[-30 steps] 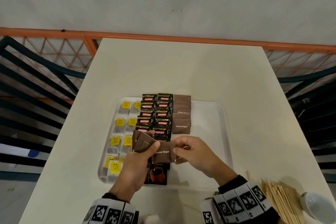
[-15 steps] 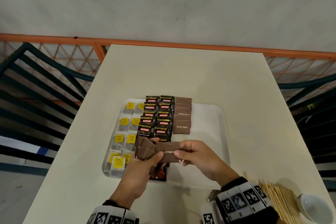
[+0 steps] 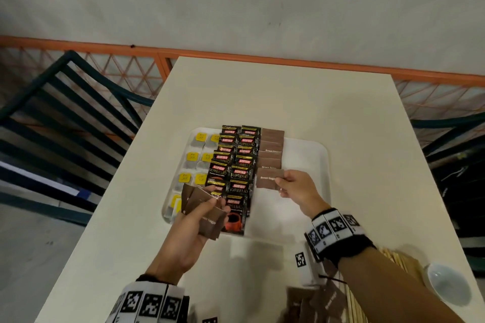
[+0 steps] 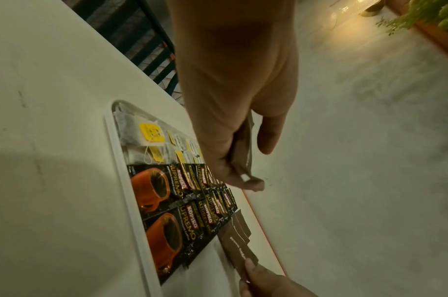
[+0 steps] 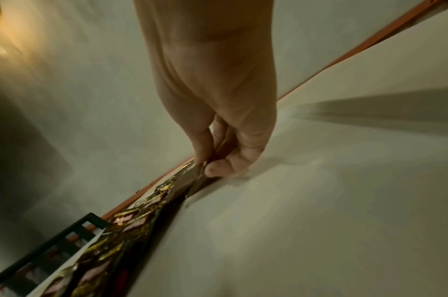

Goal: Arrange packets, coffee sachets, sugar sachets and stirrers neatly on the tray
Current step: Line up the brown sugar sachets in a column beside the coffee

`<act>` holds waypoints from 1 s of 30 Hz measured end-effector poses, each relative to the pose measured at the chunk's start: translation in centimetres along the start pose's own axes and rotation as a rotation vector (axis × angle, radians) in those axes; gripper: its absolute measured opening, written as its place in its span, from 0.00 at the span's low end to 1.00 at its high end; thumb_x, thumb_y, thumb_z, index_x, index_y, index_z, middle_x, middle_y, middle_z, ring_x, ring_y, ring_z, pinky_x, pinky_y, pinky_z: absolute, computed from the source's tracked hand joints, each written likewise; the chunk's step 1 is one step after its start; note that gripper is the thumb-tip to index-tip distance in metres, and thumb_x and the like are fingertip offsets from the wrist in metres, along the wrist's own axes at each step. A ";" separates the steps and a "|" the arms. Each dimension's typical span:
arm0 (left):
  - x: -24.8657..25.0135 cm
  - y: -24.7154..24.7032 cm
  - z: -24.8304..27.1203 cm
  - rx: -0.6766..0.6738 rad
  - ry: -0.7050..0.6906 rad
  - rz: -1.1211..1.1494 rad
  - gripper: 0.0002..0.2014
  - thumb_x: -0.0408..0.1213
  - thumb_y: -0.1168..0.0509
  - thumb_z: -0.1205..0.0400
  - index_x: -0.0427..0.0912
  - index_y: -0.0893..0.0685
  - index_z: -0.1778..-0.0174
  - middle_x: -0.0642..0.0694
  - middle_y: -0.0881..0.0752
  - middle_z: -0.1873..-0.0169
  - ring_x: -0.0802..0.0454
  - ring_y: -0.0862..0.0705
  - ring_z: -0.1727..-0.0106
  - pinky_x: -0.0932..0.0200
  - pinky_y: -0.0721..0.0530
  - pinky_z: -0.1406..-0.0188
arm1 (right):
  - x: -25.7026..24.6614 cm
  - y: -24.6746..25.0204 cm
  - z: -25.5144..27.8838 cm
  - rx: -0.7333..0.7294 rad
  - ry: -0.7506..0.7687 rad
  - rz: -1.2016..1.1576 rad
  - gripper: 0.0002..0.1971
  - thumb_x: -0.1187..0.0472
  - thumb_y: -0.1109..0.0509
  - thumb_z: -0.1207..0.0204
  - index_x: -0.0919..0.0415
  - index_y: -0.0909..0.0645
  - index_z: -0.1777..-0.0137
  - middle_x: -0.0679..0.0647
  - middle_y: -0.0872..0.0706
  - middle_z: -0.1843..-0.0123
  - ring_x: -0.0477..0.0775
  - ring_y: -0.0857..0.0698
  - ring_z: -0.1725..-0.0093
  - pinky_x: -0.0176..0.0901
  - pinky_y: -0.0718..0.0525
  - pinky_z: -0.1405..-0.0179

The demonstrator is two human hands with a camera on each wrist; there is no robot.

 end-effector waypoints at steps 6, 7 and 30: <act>0.2 -0.2 0.2 -0.094 0.122 0.002 0.16 0.25 0.46 0.18 0.41 0.19 0.41 0.34 0.16 0.51 0.39 0.11 0.57 0.54 0.11 0.64 | 0.3 0.0 -0.9 0.118 0.029 0.137 0.12 0.68 0.30 0.26 0.55 0.22 0.68 0.55 0.17 0.68 0.48 0.22 0.72 0.37 0.23 0.71; 0.1 -0.2 0.3 -0.112 0.135 -0.002 0.17 0.24 0.46 0.18 0.41 0.19 0.39 0.34 0.16 0.52 0.39 0.11 0.58 0.53 0.11 0.64 | 0.4 0.0 -1.0 0.137 0.025 0.136 0.11 0.67 0.30 0.26 0.55 0.23 0.68 0.53 0.17 0.69 0.47 0.22 0.72 0.37 0.22 0.71; 0.9 -1.1 -0.4 -0.113 -0.003 -0.209 0.11 0.25 0.34 0.23 0.44 0.17 0.50 0.40 0.13 0.58 0.45 0.13 0.56 0.49 0.12 0.61 | -5.0 -6.4 11.1 -0.366 0.133 0.174 0.11 0.51 0.32 0.23 0.59 0.22 0.50 0.47 0.15 0.61 0.43 0.16 0.67 0.34 0.20 0.70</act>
Point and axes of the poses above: each hand's wrist, its own z-axis away from the middle knuckle, its own y-axis out of the back of the hand, x = y × z, the point moved 7 cm from there along -z, towards the middle knuckle
